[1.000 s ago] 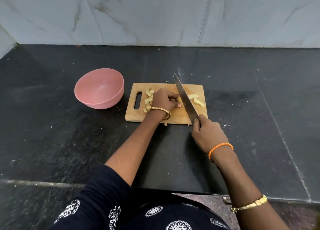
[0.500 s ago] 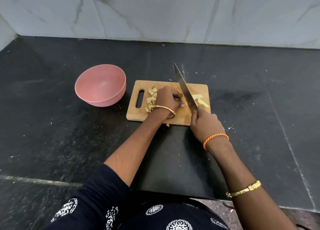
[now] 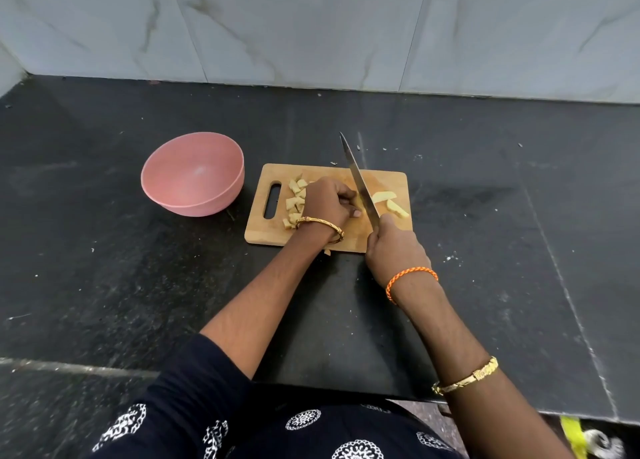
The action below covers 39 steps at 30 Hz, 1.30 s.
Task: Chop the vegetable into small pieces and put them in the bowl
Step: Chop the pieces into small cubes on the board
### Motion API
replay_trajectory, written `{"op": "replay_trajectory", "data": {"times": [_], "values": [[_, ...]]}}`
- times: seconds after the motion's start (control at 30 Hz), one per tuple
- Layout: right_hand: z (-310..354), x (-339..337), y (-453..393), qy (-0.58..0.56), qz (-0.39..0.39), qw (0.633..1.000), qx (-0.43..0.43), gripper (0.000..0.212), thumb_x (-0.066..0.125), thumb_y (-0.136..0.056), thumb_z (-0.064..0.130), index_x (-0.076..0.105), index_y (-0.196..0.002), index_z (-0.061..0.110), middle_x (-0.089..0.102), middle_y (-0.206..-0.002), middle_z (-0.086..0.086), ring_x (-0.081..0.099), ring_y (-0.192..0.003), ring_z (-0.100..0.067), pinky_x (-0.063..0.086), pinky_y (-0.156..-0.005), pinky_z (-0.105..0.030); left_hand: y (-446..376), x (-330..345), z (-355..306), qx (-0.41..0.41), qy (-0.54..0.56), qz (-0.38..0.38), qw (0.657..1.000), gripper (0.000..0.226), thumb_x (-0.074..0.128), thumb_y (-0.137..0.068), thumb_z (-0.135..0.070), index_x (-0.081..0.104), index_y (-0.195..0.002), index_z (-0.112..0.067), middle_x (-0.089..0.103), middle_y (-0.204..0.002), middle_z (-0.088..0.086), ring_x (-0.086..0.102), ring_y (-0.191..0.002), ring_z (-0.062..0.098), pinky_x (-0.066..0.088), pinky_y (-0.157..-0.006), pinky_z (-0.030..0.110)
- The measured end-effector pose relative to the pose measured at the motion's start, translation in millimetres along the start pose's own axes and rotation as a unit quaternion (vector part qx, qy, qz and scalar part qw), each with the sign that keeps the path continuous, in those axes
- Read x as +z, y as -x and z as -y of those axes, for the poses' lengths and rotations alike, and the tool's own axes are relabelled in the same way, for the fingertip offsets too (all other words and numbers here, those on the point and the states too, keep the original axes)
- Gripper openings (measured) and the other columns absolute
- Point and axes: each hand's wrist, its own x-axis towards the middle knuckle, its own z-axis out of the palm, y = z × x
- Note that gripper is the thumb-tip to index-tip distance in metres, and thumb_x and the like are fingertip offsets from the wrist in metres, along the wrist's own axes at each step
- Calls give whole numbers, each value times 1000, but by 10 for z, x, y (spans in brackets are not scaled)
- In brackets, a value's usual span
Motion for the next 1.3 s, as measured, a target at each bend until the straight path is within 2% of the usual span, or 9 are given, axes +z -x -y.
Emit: {"op": "replay_trajectory", "data": {"times": [0.13, 0.3, 0.4, 0.53, 0.67, 0.83, 0.97, 1.1, 1.3], "values": [[-31, 8, 86, 13, 32, 999, 20, 18, 33, -100, 24, 44, -106, 11, 47, -83, -9, 51, -79, -30, 41, -69, -34, 12, -7, -8, 10, 10, -7, 1000, 25, 74, -71, 3, 70, -96, 3, 72, -93, 14, 65, -82, 12, 41, -68, 7], [-154, -50, 200, 9, 74, 997, 30, 23, 34, -100, 26, 44, -112, 9, 47, -93, -12, 54, -86, -30, 49, -78, -39, 13, 7, 10, 0, 32, -1, 1000, 33, 74, -70, 5, 67, -103, 4, 71, -98, 17, 63, -81, 12, 40, -62, -1], [-264, -102, 354, 5, 92, 995, 39, 25, 32, -99, 29, 46, -109, 12, 54, -98, -13, 59, -91, -32, 52, -83, -44, 23, 13, 34, 5, 29, 7, 1000, 40, 77, -68, 1, 66, -107, 2, 71, -101, 15, 63, -84, 12, 44, -71, 7], [-394, -240, 625, -2, 115, 992, 41, 24, 30, -100, 30, 48, -100, 14, 56, -87, -10, 60, -79, -28, 54, -75, -40, 30, 7, 38, 12, 17, 17, 1000, 41, 78, -69, -2, 66, -108, 0, 71, -101, 13, 58, -81, 7, 43, -73, 10], [-498, -439, 842, -9, 134, 990, 42, 25, 30, -100, 30, 50, -93, 16, 51, -74, -5, 50, -58, -17, 43, -49, -27, 9, 13, 64, 2, 24, 22, 999, 47, 79, -68, -5, 64, -112, -1, 70, -104, 13, 59, -83, 7, 42, -72, 7], [-460, -356, 679, -50, 45, 998, 22, 29, 33, -98, 31, 46, -75, 19, 54, -69, -7, 51, -56, -21, 45, -54, -30, 8, 8, 77, -6, 43, 29, 999, 48, 79, -68, -5, 64, -113, -2, 69, -106, 11, 59, -84, 7, 44, -76, 11], [-405, -157, 364, -61, -1, 998, -4, 29, 34, -97, 32, 51, -82, 14, 60, -77, -12, 58, -73, -31, 49, -69, -36, 8, 28, 90, -15, 68, 12, 997, 41, 81, -65, -3, 67, -104, -2, 70, -98, 10, 59, -77, 7, 48, -69, 9], [-405, -106, 221, -69, -18, 997, -15, 30, 35, -97, 30, 51, -81, 10, 56, -71, -10, 57, -71, -31, 47, -67, -34, 5, 49, 118, -26, 113, -17, 993, 41, 84, -59, -2, 56, -89, -10, 65, -84, 4, 61, -73, 12, 51, -65, 12], [-413, -118, 183, -78, -37, 996, -35, 30, 36, -98, 27, 47, -75, 13, 53, -64, -9, 53, -66, -30, 42, -62, -33, 2, 40, 127, -14, 118, -20, 993, 57, 84, -60, -4, 42, -97, -15, 67, -93, 7, 64, -80, 15, 53, -71, 21]]}}
